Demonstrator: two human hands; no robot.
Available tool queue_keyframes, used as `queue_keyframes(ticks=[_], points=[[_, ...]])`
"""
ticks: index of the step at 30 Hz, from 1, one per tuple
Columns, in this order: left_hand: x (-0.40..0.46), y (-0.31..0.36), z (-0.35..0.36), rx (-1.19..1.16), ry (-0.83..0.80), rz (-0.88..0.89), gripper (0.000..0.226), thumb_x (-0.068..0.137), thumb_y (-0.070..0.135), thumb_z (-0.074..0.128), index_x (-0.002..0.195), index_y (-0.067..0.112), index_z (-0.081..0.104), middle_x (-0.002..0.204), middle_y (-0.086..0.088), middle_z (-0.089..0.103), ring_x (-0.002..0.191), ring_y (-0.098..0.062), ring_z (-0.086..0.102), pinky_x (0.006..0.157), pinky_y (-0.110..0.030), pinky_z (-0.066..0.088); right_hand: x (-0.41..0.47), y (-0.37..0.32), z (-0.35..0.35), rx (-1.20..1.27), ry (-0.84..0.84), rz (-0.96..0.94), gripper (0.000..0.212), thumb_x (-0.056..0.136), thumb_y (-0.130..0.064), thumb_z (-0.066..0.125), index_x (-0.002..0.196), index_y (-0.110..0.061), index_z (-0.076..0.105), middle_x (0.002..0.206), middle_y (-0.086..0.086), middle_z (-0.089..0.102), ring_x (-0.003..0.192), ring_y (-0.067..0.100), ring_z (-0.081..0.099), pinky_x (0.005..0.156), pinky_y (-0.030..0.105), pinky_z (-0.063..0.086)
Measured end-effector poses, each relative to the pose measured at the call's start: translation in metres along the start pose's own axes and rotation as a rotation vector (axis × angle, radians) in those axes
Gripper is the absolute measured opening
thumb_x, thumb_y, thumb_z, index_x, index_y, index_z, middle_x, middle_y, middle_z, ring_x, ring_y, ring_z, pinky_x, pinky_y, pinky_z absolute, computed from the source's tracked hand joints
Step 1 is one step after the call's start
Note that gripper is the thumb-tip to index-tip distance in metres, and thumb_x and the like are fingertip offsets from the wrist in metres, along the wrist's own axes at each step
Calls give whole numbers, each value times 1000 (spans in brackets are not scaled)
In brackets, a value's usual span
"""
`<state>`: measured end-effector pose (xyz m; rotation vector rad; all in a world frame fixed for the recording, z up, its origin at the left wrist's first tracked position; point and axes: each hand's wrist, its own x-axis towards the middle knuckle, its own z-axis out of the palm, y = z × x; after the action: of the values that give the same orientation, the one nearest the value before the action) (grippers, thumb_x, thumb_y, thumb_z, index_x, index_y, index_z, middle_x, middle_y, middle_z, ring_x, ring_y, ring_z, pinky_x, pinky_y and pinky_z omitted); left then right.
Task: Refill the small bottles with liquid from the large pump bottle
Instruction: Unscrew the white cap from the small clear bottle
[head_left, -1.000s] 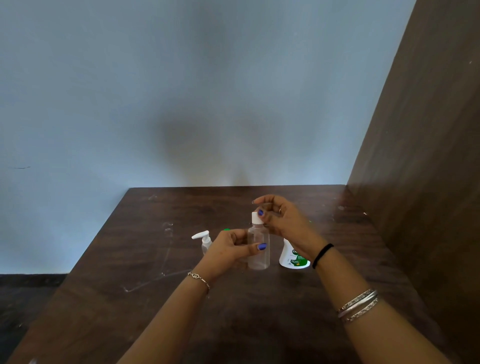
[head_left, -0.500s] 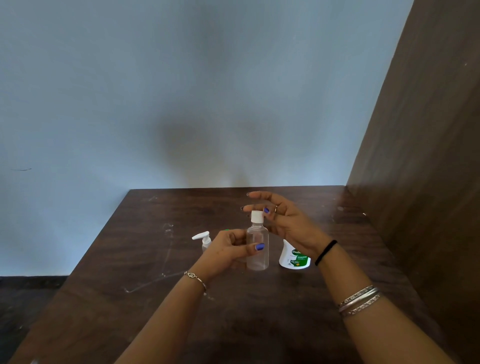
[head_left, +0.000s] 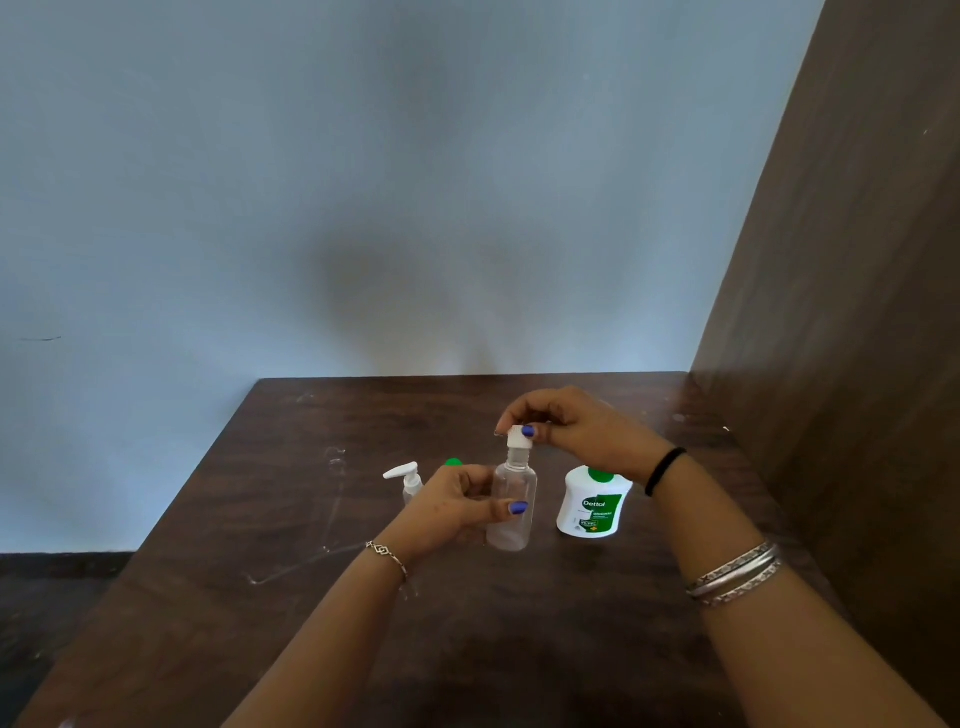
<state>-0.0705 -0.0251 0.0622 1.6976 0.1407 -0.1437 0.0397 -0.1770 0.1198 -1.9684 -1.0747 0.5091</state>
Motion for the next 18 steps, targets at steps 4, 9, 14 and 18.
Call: queue_keyframes(ticks=[4, 9, 14, 18], points=[[1, -9, -2, -50, -5, -31, 27, 80, 9, 65, 105, 15, 62, 95, 2, 70, 87, -9, 69, 70, -21, 56, -1, 10, -5, 192, 91, 3, 30, 95, 1, 44, 106, -19, 64, 107, -8, 64, 102, 5, 60, 89, 19, 52], [7, -20, -3, -107, 109, 19, 28, 76, 6, 68, 102, 15, 64, 102, -7, 70, 93, -18, 67, 79, -27, 57, -9, 39, 14, 279, 239, 142, 18, 94, -2, 50, 97, -11, 66, 93, 0, 64, 77, 8, 61, 68, 14, 55], [14, -33, 0, -109, 176, 39, 29, 72, 6, 73, 95, 22, 66, 95, -3, 71, 90, -17, 66, 79, -24, 54, -27, 91, 51, -19, 143, 330, 25, 83, -9, 68, 73, -29, 57, 83, -2, 63, 69, 0, 58, 63, 8, 46], [18, -41, 5, -92, 174, 27, 35, 72, 4, 74, 102, 16, 64, 95, 2, 70, 84, -4, 67, 71, -14, 52, -47, 133, 73, -179, 187, 451, 8, 79, -8, 65, 83, -14, 67, 86, -2, 58, 81, 11, 54, 61, 9, 38]])
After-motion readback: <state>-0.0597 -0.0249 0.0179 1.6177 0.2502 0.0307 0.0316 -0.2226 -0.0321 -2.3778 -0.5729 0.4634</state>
